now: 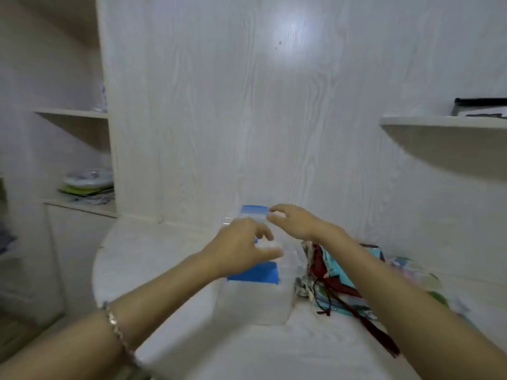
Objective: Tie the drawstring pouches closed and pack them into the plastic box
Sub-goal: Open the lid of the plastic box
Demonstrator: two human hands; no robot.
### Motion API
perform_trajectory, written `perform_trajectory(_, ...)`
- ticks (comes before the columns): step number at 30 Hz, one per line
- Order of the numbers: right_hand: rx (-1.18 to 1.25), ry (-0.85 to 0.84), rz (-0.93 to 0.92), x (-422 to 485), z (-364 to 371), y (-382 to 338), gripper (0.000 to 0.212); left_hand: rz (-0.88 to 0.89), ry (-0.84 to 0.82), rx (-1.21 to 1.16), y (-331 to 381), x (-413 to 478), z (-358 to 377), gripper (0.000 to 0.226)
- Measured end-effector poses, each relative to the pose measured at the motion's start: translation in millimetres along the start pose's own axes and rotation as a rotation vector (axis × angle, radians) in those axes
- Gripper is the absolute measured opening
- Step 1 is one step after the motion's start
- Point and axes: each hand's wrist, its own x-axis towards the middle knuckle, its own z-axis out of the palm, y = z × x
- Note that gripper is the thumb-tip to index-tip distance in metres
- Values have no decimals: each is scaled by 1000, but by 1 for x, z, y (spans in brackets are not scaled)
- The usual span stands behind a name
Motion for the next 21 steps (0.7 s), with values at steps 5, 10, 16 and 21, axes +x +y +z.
perform_trajectory(5, 15, 23, 43, 16, 14, -5, 46, 209, -72, 81, -12, -31, 4, 29)
perform_trajectory(10, -46, 55, 88, 56, 11, -9, 46, 148, -137, 144, -32, -22, -16, 36)
perform_trajectory(16, -233, -63, 209, 100, 23, 9, 28, 128, -161, 113, -42, -21, -25, 37)
perform_trajectory(21, -343, -104, 265, 113, 29, 11, 57, 179, -236, 236, -45, -25, -24, 31)
